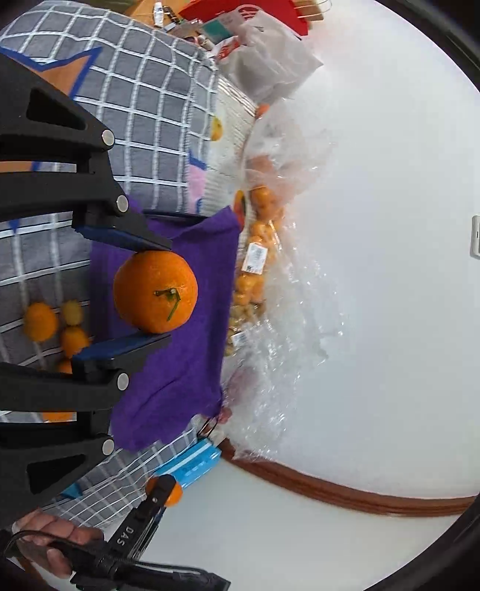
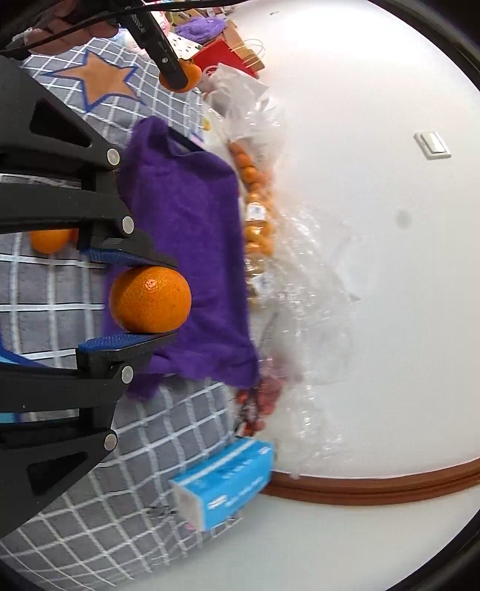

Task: Organize fruits
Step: 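Carry both held oranges over the purple towel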

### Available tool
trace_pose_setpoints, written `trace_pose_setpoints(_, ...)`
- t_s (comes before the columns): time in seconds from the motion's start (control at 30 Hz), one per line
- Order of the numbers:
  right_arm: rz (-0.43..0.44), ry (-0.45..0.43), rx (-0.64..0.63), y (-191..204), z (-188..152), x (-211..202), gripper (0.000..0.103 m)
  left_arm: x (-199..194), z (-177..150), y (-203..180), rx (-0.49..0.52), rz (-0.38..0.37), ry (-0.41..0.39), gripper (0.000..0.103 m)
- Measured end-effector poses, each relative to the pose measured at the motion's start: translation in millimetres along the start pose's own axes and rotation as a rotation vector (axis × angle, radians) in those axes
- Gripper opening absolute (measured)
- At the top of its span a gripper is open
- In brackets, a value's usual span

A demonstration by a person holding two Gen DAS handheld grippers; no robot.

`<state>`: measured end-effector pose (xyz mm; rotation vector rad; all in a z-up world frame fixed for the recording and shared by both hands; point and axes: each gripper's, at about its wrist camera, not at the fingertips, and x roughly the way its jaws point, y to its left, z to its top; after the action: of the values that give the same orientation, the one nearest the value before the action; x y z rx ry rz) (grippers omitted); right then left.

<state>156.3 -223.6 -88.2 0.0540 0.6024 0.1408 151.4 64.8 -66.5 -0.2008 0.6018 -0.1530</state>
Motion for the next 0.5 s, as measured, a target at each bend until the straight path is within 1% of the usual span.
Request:
trace_pose_setpoints(0.1, 0.013, -0.008, -0.006, 2, 14, 11, 0.032, 15, 11, 0, -0.013, 0.003, -0.002, 0.041)
trace_pose_setpoints(0.3, 0.043, 0.010, 0.002, 8, 36, 46, 0.032, 47, 23, 3, -0.033, 0.017, -0.007, 0.041)
trace_pose_setpoints(0.4, 0.036, 0.016, -0.010, 10, 36, 63, 0.032, 67, 23, 7, -0.050, 0.011, 0.008, 0.041)
trace_pose_setpoints(0.5, 0.035, 0.051, -0.011, 8, 28, 82, 0.032, 81, 14, 14, -0.071, 0.003, 0.018, 0.041)
